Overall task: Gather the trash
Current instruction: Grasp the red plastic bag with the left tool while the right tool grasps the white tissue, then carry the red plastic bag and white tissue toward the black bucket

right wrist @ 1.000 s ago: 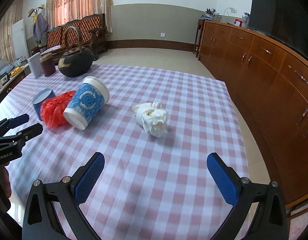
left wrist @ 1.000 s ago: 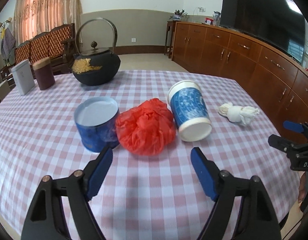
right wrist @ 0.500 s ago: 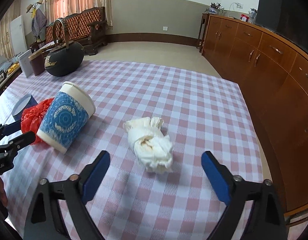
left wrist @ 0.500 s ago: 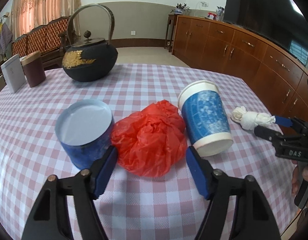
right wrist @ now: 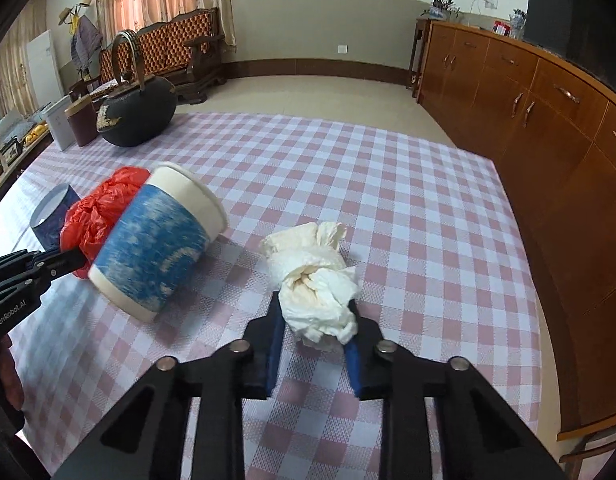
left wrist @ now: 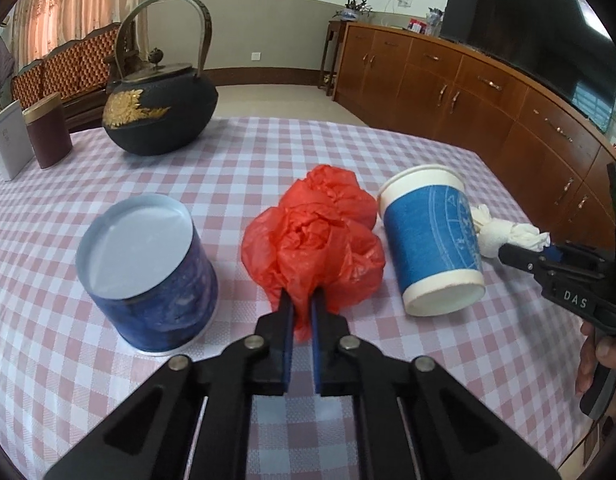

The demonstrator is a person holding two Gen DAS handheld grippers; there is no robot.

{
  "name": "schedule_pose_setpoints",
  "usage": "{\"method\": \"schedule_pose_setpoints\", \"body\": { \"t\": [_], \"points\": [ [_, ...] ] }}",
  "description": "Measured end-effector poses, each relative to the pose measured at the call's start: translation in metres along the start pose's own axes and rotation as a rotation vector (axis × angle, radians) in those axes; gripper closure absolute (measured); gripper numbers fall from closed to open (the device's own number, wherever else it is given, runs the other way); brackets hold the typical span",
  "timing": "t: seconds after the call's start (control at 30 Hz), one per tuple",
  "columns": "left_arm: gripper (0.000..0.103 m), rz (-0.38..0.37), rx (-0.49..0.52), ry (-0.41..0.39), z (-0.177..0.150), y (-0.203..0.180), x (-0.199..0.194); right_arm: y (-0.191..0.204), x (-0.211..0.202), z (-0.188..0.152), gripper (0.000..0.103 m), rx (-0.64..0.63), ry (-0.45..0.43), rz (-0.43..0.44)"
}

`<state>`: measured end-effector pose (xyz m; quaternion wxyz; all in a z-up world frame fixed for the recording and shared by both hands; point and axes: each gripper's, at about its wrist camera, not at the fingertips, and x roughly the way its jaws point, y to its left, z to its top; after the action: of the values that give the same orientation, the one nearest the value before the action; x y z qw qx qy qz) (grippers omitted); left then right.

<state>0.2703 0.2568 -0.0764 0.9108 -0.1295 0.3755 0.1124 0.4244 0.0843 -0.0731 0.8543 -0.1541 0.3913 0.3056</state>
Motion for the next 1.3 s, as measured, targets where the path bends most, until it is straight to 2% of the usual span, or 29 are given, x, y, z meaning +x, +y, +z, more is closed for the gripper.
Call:
{"method": "schedule_pose_setpoints", "body": {
  "t": [0.13, 0.7, 0.93, 1.3],
  "points": [
    [0.096, -0.002, -0.002, -0.023, -0.002, 0.000, -0.011, 0.000, -0.014, -0.003, 0.078, 0.009, -0.029, -0.005],
    [0.096, 0.009, 0.022, -0.070, -0.008, 0.000, -0.045, -0.001, -0.048, -0.025, 0.079, 0.026, -0.053, -0.005],
    [0.096, -0.005, 0.058, -0.103, -0.016, -0.015, -0.069, -0.002, -0.097, -0.050, 0.079, 0.033, -0.100, -0.025],
    [0.097, -0.056, 0.100, -0.112, -0.037, -0.045, -0.102, 0.010, -0.162, -0.090, 0.079, 0.046, -0.146, -0.048]
  ]
}}
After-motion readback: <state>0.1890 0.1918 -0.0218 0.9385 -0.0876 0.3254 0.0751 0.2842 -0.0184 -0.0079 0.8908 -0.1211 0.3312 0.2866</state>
